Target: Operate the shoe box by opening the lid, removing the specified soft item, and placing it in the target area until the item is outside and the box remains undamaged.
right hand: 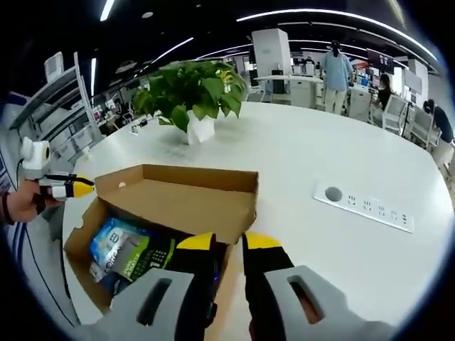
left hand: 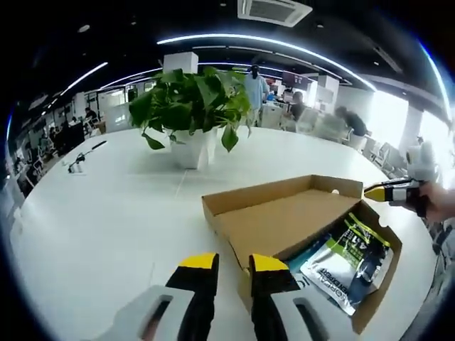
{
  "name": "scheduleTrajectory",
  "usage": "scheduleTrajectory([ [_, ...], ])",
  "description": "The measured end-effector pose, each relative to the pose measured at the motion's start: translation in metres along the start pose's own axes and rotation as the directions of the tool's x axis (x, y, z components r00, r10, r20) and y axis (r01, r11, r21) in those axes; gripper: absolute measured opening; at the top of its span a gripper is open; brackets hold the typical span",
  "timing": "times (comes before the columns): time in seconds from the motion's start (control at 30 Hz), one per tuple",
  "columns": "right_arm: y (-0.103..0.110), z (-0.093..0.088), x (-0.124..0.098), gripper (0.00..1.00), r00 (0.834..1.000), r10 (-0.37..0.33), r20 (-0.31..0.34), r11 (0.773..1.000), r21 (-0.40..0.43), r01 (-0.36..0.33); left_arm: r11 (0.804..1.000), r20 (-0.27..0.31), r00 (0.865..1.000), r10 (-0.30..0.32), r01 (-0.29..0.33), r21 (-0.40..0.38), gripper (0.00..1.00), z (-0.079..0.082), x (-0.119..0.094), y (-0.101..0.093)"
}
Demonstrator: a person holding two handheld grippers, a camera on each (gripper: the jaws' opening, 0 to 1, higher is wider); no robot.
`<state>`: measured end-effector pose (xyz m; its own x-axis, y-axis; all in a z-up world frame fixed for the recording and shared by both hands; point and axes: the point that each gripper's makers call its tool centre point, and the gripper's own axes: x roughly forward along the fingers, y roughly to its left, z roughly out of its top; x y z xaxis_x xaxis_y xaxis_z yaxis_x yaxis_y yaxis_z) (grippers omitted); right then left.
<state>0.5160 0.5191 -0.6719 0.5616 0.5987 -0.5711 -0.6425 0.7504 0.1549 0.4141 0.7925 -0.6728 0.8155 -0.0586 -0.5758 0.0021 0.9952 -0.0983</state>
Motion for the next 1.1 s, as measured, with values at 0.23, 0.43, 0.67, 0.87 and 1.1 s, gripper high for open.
scheduleTrajectory([
  [0.23,0.013,-0.001,-0.014,0.15,1.000,0.020,0.008,1.000,-0.018,-0.020,1.000,0.021,1.000,-0.014,0.014,-0.024,0.19,-0.007,-0.019,-0.013],
  [0.43,0.022,-0.004,-0.025,0.16,0.999,0.040,0.007,0.999,-0.029,-0.040,0.999,0.031,0.999,-0.032,0.033,-0.043,0.20,-0.013,-0.034,-0.028],
  [0.67,0.032,-0.021,-0.031,0.18,0.997,0.069,-0.025,0.997,-0.030,-0.070,0.994,0.030,0.996,-0.088,0.089,-0.059,0.24,-0.019,-0.040,-0.058],
  [0.87,0.042,-0.042,-0.028,0.20,0.992,0.106,-0.064,0.994,-0.018,-0.107,0.987,-0.007,0.988,-0.152,0.151,-0.062,0.26,-0.033,-0.036,-0.090],
  [1.1,0.048,-0.056,-0.026,0.21,0.988,0.118,-0.095,0.993,-0.017,-0.120,0.976,-0.054,0.977,-0.208,0.204,-0.075,0.28,-0.046,-0.027,-0.116],
])
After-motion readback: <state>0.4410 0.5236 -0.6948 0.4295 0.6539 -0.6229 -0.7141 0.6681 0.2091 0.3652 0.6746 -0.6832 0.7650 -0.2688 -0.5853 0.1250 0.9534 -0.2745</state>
